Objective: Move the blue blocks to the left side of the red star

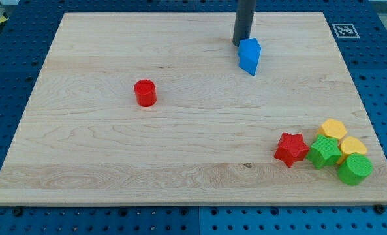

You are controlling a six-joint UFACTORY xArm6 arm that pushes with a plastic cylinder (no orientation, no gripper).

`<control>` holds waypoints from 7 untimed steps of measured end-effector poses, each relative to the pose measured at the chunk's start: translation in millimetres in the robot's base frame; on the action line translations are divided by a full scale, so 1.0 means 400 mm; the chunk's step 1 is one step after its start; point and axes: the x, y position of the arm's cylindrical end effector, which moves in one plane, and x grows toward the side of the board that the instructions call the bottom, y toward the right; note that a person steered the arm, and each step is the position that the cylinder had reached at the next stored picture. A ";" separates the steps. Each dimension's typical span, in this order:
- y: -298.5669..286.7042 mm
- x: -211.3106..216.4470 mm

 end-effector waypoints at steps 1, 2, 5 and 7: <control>0.015 0.000; 0.040 -0.002; 0.045 0.091; 0.023 0.187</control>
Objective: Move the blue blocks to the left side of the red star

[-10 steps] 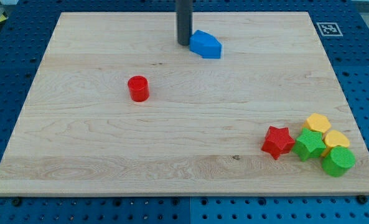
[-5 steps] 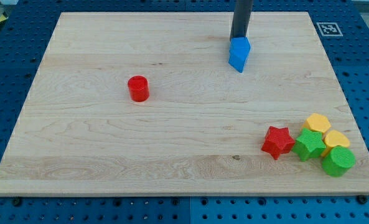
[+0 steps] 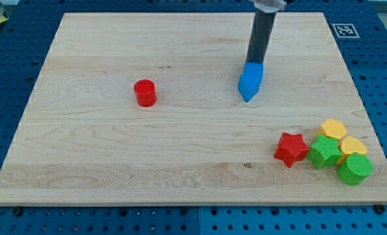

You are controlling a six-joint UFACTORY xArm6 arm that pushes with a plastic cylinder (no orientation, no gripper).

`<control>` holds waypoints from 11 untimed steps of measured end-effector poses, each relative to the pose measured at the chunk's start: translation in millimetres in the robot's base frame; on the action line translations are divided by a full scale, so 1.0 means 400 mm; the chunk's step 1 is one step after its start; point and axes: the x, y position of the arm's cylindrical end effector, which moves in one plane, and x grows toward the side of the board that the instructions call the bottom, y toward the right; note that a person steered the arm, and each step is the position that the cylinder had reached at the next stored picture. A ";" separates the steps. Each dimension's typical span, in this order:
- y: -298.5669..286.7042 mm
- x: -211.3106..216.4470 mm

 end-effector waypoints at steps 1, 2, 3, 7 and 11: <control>-0.044 0.044; -0.081 0.101; -0.081 0.175; -0.026 0.305; -0.024 0.387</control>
